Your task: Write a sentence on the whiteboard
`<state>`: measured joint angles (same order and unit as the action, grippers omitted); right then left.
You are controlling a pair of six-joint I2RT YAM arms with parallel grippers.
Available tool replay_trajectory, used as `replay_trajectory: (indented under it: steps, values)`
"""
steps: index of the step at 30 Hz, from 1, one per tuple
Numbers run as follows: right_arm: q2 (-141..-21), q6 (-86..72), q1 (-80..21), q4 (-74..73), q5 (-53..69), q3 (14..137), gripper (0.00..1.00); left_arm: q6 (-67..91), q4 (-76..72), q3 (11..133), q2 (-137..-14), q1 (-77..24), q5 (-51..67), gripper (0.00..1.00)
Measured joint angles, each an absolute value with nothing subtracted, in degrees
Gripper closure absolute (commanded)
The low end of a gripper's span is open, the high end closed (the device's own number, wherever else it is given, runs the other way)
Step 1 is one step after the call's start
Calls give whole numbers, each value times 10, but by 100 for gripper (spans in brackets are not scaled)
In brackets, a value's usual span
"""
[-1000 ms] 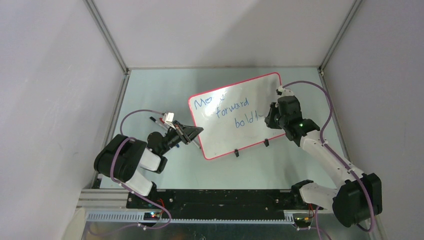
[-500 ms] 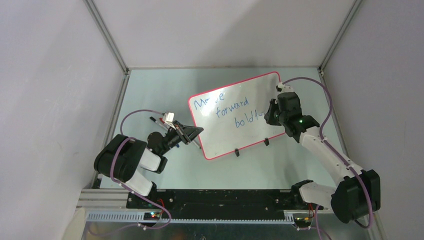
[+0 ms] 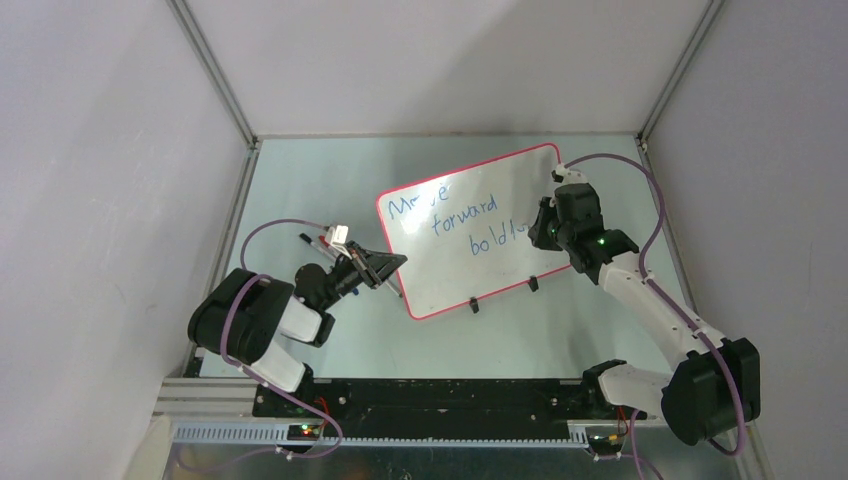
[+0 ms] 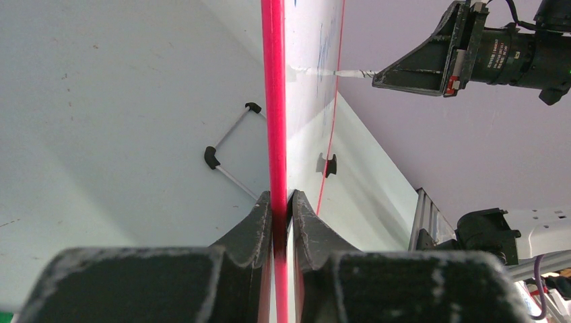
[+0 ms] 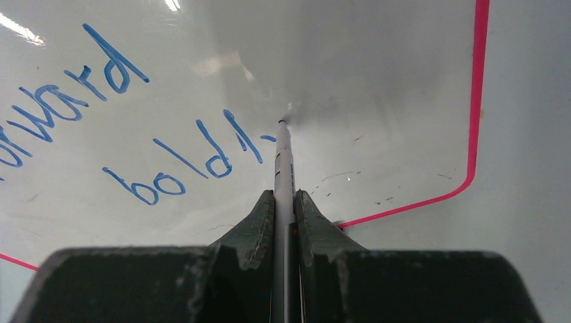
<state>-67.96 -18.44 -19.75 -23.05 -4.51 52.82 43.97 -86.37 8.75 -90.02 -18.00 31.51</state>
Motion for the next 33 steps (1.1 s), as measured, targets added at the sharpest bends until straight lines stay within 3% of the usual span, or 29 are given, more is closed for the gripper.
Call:
replay_trajectory:
  steps: [33]
  values:
    - [-655, -189, -203, -237, -40, 478, 100, 440, -864, 88, -900, -180, 315, 100]
